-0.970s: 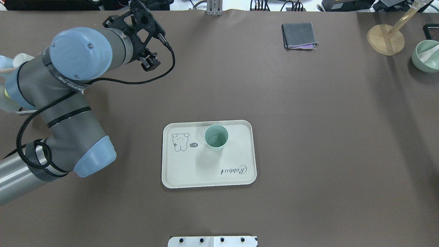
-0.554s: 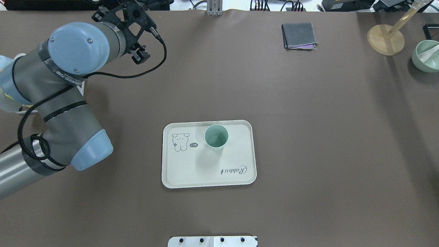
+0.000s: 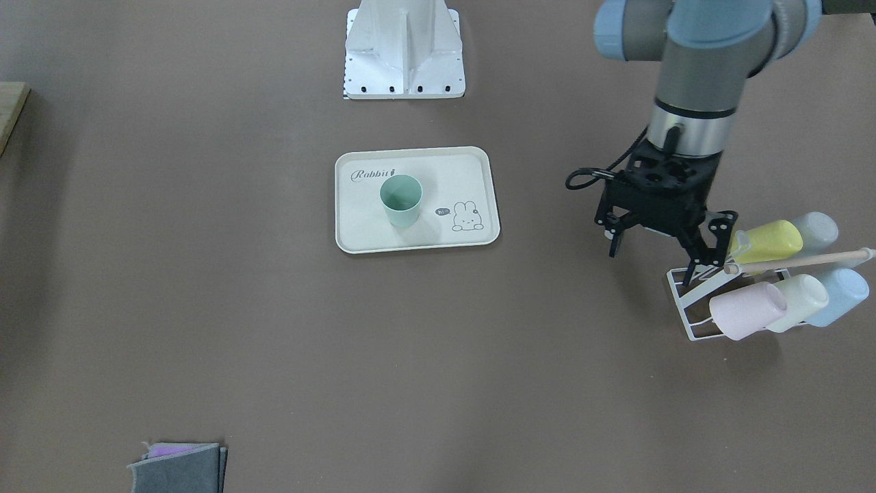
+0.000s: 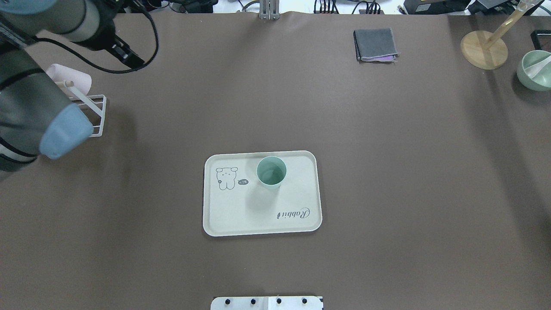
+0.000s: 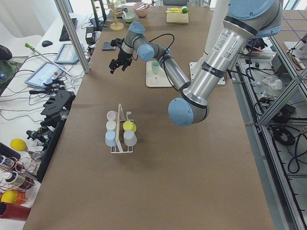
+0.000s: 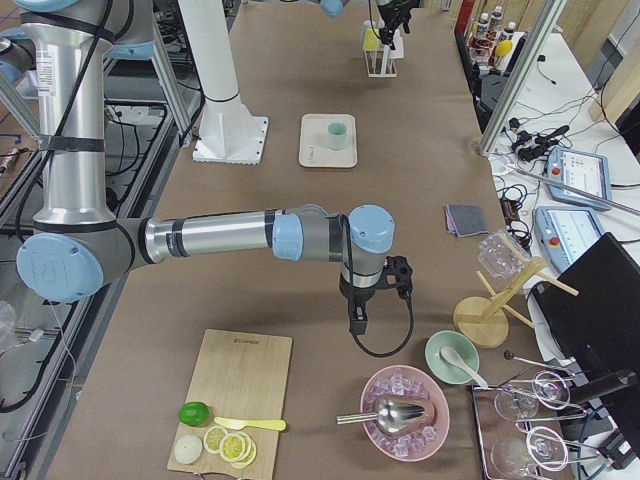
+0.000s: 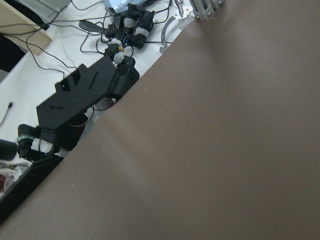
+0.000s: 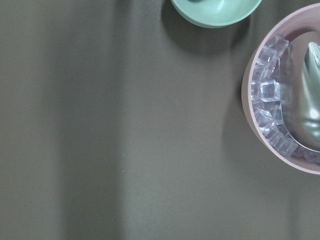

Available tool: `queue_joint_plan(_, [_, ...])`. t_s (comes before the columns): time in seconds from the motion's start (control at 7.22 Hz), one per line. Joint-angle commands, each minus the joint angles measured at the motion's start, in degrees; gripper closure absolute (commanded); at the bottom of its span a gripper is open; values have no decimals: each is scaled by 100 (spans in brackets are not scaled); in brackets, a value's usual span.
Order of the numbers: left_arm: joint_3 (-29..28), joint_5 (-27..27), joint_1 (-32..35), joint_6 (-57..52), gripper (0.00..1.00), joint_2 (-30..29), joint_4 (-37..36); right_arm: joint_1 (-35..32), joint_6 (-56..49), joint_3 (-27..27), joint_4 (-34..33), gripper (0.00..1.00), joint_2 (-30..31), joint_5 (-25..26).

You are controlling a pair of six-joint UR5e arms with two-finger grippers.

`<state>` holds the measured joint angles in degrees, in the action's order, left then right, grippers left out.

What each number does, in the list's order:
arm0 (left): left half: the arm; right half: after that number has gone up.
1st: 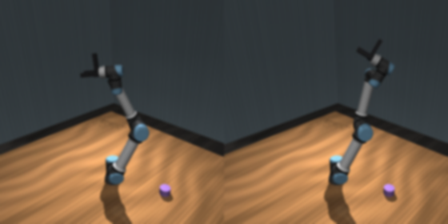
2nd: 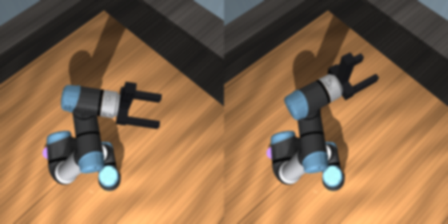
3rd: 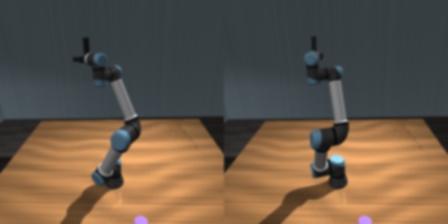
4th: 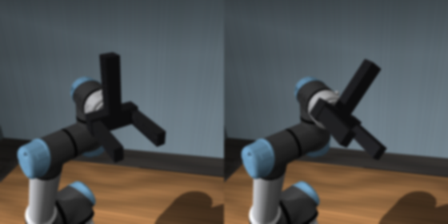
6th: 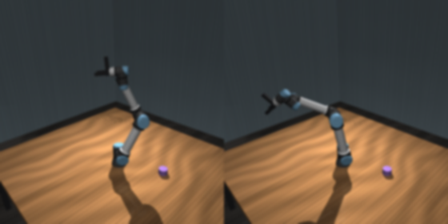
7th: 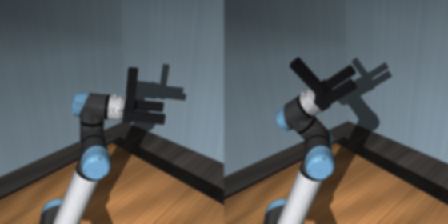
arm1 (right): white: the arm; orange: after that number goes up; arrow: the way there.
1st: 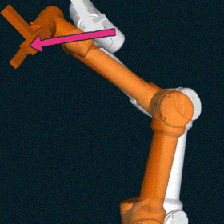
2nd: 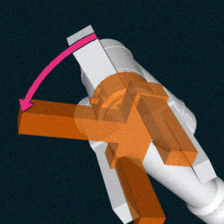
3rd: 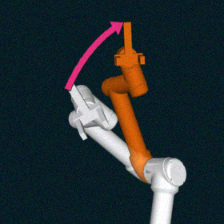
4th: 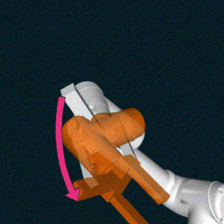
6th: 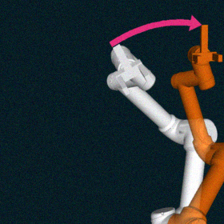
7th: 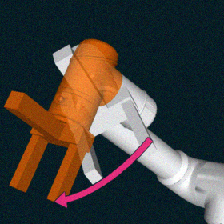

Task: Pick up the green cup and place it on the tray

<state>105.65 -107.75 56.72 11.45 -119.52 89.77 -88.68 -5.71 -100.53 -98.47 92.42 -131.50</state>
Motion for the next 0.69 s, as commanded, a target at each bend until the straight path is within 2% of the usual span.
queue_joint_plan(0.0, [26, -1699, 1230, -3, 1, 576, -65, 0, 0, -2, -6, 0, 13, 1])
queue_joint_plan(0.42, [44, -3248, 2498, -64, 1, 1753, 31, 0, 0, -2, 3, 0, 22, 10])
queue_joint_plan(0.55, [44, -3383, 2667, -282, 1, 2261, 179, 0, 0, -11, 3, 0, 22, 1])
